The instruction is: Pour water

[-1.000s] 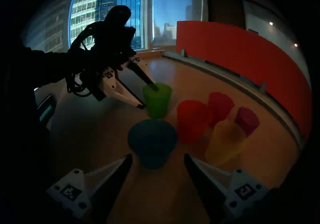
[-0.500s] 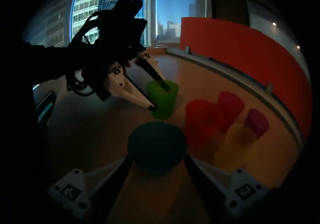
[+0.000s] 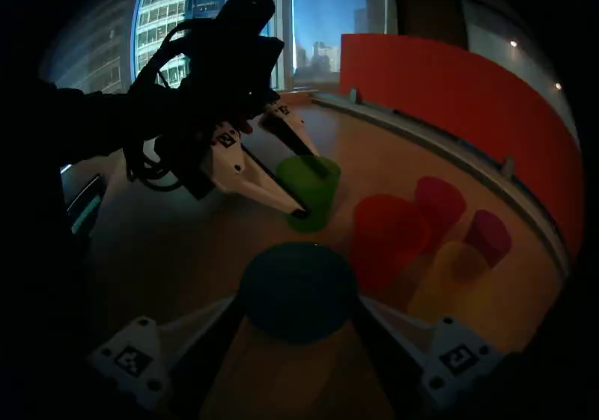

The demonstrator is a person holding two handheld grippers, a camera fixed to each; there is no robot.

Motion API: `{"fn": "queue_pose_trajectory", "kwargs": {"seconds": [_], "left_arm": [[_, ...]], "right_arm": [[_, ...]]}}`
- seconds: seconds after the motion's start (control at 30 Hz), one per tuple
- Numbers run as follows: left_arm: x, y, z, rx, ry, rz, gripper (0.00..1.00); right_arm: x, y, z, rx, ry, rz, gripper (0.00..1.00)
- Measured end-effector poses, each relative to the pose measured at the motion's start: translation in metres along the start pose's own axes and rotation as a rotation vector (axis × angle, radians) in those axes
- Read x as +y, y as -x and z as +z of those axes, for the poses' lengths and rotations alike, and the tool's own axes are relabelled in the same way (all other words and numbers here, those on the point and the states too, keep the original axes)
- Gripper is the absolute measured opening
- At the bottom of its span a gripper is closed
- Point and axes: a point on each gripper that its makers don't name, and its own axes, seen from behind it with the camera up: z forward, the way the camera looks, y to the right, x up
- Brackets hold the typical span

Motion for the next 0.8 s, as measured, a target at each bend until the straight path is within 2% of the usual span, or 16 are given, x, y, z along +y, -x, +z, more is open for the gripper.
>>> {"fn": "queue_pose_trajectory", "kwargs": {"seconds": [0.03,0.17,0.37,0.57,0.8], "left_arm": [[0.0,0.0,0.0,0.0,0.002,-0.004,0.99],[0.0,0.0,0.002,0.002,0.001,-0.005,0.87],[0.0,-0.001,0.001,0.0,-0.012,0.038,0.86],[0.004,-0.002,0.001,0.0,0.001,0.033,0.86],[0.007,-0.009,-0.008,0.017,0.009,0.026,0.86]], "right_arm": [[0.0,0.0,0.001,0.001,0.001,-0.001,1.0],[0.001,-0.002,0.002,0.008,0.006,0.003,1.0],[0.001,-0.002,0.003,0.006,0.002,0.019,0.9],[0.003,0.0,0.001,0.005,0.003,0.027,0.89],[0.003,0.002,-0.005,0.001,0.011,0.025,0.89]]}}
